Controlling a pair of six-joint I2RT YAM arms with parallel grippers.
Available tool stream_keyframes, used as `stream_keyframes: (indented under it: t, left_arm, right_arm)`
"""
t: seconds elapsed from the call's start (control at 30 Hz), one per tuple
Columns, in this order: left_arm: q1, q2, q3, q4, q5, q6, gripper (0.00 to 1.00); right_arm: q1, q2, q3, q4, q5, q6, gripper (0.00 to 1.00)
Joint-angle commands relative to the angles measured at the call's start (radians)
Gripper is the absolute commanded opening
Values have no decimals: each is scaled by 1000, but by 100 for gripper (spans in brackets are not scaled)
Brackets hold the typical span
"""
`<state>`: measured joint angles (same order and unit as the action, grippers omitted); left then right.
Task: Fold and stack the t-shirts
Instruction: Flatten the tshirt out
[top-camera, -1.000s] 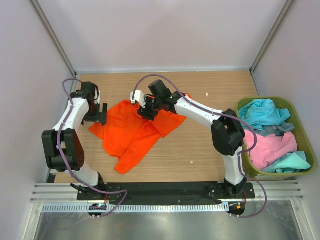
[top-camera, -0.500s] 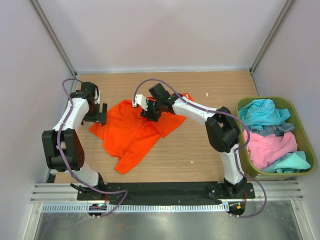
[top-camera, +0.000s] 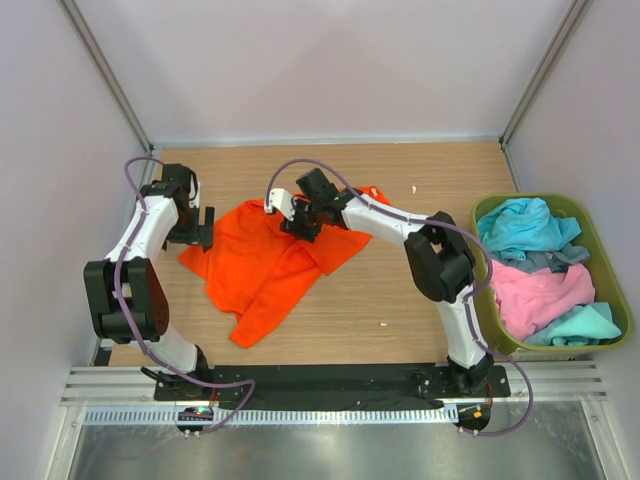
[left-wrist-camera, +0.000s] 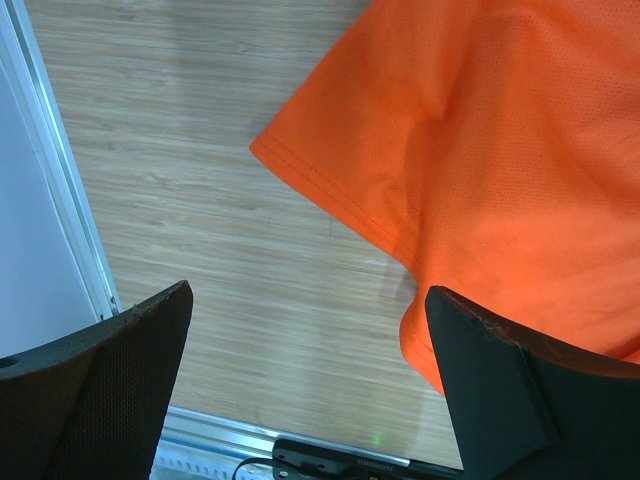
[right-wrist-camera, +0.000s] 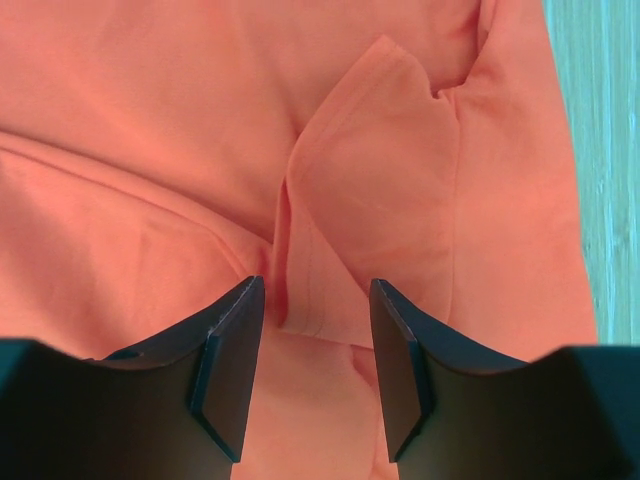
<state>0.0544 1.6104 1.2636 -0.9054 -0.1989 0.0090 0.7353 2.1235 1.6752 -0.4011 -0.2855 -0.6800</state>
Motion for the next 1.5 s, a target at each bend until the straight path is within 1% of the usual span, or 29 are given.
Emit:
stream_keyframes:
  t: [0.0, 0.1, 0.2, 0.23, 0.27, 0.43, 0.53, 0.73, 0.83, 0.9, 1.0, 1.1, 1.2, 1.23, 1.3, 1.47]
  left_arm:
    - [5, -10, 6, 20, 3, -1, 100]
    - [5, -10, 8, 20, 4, -1, 100]
    - [7, -10, 8, 20, 4, -1, 100]
    - [5, -10, 8, 19, 4, -3, 100]
    - [5, -10, 8, 22, 4, -3, 99]
    - [5, -9, 8, 25, 3, -1, 100]
    - [7, -1, 11, 37, -25, 2, 100]
    - [16, 25, 6, 65, -118, 19, 100]
    - [36, 43, 11, 63, -116, 5, 100]
    - [62, 60, 20, 57, -76, -4, 100]
    - [90, 95, 39, 40, -57, -4, 98]
    - [125, 129, 54, 43, -50, -4, 95]
    - [162, 170, 72, 49, -8, -4, 91]
    - [165, 183, 77, 49, 4, -4, 88]
    - [170, 222, 88, 53, 36, -4, 88]
    - [174, 301, 114, 48, 104, -4, 79]
  right_arm:
    - [-7, 19, 58, 59, 26, 25, 52]
    - [-8, 44, 84, 51, 37, 31, 47]
    - [-10, 59, 109, 41, 46, 31, 35]
    - [-14, 59, 113, 38, 51, 36, 27]
    - [-16, 61, 118, 44, 55, 36, 23]
    - [-33, 35, 161, 84, 94, 50, 12]
    - [-51, 20, 208, 103, 121, 66, 8]
    - [-86, -11, 228, 125, 149, 69, 3]
    - [-99, -34, 209, 131, 167, 82, 2]
    - [-112, -51, 183, 134, 178, 80, 1]
    - [-140, -74, 161, 136, 187, 85, 1]
    - [-166, -86, 158, 134, 187, 89, 1]
    - [-185, -96, 153, 128, 190, 88, 2]
    - [-189, -96, 152, 128, 190, 88, 2]
    - [-191, -97, 143, 128, 190, 86, 2]
    - [-192, -96, 139, 130, 197, 88, 1]
